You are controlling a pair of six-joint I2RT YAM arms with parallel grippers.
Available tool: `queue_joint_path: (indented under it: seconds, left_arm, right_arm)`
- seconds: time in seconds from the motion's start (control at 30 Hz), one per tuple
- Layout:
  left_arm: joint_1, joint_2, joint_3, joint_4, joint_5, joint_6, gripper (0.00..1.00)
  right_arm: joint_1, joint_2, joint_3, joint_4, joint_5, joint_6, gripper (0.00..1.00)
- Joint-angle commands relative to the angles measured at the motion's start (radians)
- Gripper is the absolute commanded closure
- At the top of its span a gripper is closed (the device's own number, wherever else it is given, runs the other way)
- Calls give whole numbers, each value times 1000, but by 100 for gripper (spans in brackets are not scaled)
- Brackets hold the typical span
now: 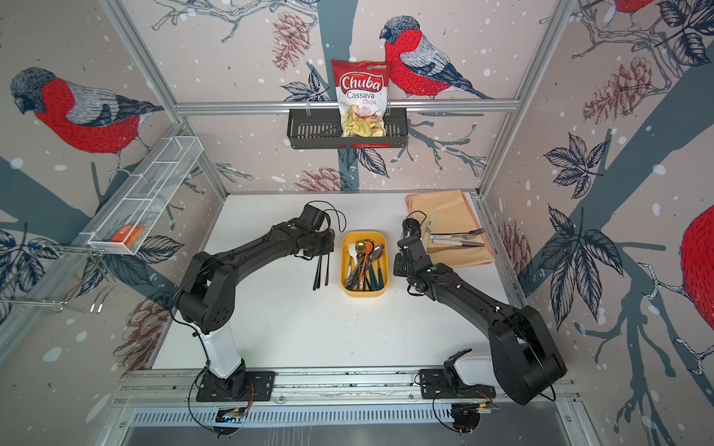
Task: Put the spoon into the storage box
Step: Place the spoon in the storage box.
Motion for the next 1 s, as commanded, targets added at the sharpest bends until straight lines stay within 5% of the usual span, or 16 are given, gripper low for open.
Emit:
queue_joint_path:
  seconds: [0.0, 0.33, 0.97]
  left_arm:
    - [-7, -9, 27, 54, 75, -18, 100]
    - [-73, 96, 126, 83, 177, -75, 100]
    - [-112, 209, 133, 46, 137, -107, 100]
  right_arm:
    - [-1, 3, 12, -9, 9, -7, 55]
    - [0, 1, 12, -14, 7, -3, 55]
    - [-1, -11, 0, -19, 7, 0, 55]
